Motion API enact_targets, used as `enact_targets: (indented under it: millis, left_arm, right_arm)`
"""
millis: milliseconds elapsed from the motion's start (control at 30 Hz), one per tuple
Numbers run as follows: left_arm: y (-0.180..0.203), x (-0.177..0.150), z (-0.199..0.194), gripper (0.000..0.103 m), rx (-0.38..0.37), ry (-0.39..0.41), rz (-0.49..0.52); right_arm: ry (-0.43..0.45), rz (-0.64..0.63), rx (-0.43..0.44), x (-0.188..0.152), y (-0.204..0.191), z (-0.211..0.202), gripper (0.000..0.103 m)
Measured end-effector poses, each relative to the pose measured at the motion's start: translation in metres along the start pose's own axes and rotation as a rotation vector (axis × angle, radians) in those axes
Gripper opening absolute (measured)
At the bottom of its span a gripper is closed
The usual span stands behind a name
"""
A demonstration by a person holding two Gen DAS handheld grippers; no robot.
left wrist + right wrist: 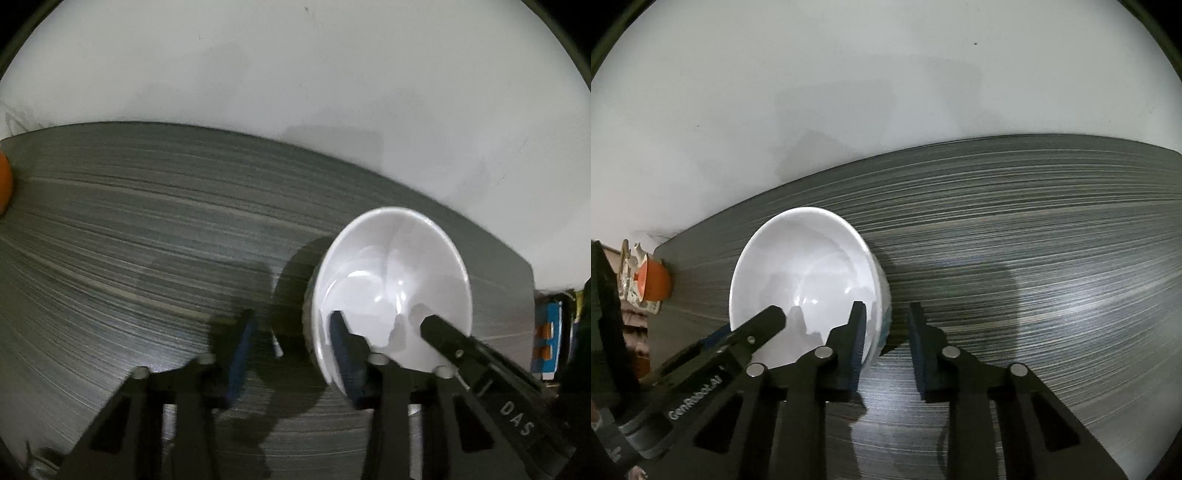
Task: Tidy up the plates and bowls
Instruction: 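Grip the small bowl rim with both tools and lift it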
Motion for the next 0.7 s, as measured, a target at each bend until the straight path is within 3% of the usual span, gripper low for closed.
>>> enact_targets:
  millis: [167,433,700]
  left_arm:
    - [0.011,-0.002,0.002,0.016,-0.022,0.007,0.039]
    - [0.017,-0.025,0.000,0.015,-0.027,-0.032,0.040]
    - [0.023,-0.040,-0.027,0.015,-0.024,-0.009,0.050]
  right_arm:
    - [-0.005,0.000,0.009,-0.004,0.010,-0.008,0.015]
    - [-0.034,0.013,0.012,-0.021,0.018,-0.020,0.015]
    - [-0.017,0.013,0.023,-0.037,0.018,-0.051,0.015]
Point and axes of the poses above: each gripper's, at about its wrist camera, not at the fingertips, and z roughly the way its jaws point, y to its right, x to its top, the point moved 8 cm from there along z, roughly the way its jaws point, and after that the axes turned 7 degrees about z, right-handed, at the moved point
